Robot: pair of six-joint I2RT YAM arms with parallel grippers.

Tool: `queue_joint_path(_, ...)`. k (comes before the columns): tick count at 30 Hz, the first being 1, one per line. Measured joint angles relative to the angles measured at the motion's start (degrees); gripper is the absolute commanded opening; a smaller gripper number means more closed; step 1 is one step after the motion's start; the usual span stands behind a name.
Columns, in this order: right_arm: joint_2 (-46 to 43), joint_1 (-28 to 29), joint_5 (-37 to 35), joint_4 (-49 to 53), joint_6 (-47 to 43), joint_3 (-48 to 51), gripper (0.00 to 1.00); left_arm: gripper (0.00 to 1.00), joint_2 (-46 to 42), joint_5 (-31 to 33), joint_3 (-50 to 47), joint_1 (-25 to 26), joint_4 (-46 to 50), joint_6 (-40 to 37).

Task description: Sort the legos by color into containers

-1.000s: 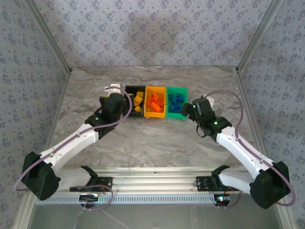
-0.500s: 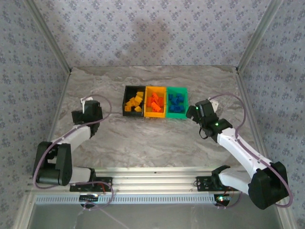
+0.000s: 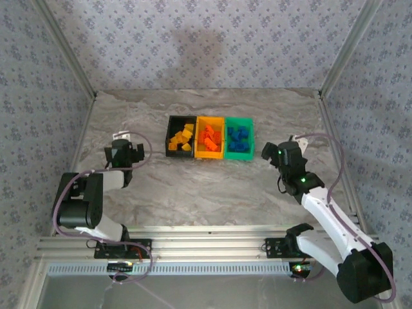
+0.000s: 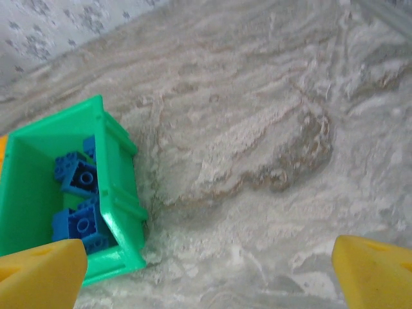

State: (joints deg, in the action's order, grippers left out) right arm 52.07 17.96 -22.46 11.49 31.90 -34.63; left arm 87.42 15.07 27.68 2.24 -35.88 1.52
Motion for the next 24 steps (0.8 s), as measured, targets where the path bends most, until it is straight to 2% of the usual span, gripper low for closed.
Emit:
queue_joint_path(2,-1.4,-0.4,-1.4,-3.7,-3.9,2.2,1.0,1.0,0.4,-2.3,-4.5,-0.7,-8.0,-0.7)
queue_joint_path(5,-2.4,-1.9,-3.0,-8.5,-10.1,5.2,1.0,1.0,1.0,-3.6,-6.8,0.1,-8.5,-0.8)
queue_joint_path(9,-0.6,-6.7,-3.3,-16.2,-17.5,8.7,1.0,1.0,1.0,-2.1,-6.6,-0.8,-10.3,0.6)
queue_joint_path(16,14.4,-16.9,3.5,-35.7,-25.9,15.8,1.0,1.0,1.0,-0.6,-6.6,-1.2,-11.2,1.6)
queue_joint_path(24,28.9,-19.8,10.6,-51.7,-28.8,16.0,1.0,1.0,1.0,-0.5,-6.6,-1.2,-11.3,1.6)
